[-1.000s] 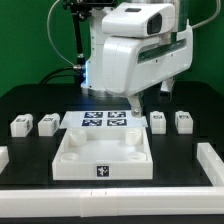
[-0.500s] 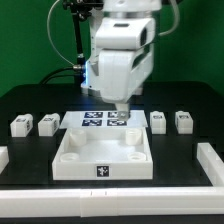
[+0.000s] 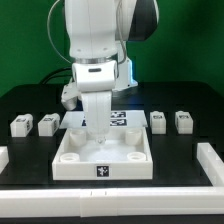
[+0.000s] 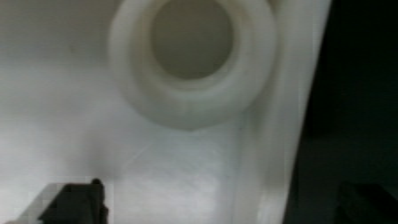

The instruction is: Assemble one leg

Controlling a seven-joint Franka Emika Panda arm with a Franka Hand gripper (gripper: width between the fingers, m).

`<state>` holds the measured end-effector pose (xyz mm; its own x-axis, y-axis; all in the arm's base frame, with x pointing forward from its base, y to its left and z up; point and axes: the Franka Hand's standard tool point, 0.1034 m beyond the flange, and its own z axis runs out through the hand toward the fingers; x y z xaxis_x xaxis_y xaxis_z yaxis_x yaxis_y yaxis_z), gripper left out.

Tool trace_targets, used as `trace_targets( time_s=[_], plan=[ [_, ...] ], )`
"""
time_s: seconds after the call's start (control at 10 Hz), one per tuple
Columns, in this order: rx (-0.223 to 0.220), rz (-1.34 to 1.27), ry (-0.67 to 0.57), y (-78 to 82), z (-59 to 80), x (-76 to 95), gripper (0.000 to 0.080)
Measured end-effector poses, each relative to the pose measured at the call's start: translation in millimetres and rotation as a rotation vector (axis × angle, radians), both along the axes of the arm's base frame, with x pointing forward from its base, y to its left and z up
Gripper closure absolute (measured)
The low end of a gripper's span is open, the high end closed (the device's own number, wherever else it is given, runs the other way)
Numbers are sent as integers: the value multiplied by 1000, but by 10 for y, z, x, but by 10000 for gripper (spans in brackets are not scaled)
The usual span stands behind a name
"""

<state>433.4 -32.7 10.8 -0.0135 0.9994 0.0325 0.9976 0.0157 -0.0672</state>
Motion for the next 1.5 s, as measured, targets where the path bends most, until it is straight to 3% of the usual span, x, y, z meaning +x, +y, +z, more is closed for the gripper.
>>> trace_targets(
  time_s=[0.4, 0.6, 0.7, 0.8, 1.4, 1.5],
  plan=[
    [0, -30, 7, -12, -46, -5, 168],
    [0, -31, 7, -12, -47, -6, 552],
    [0, -31, 8, -12, -48, -8, 552],
    [0, -31, 8, -12, -48, -9, 729],
    [0, -37, -9, 3, -31, 34, 740],
    [7, -57, -18, 131, -35, 93, 740]
  ],
)
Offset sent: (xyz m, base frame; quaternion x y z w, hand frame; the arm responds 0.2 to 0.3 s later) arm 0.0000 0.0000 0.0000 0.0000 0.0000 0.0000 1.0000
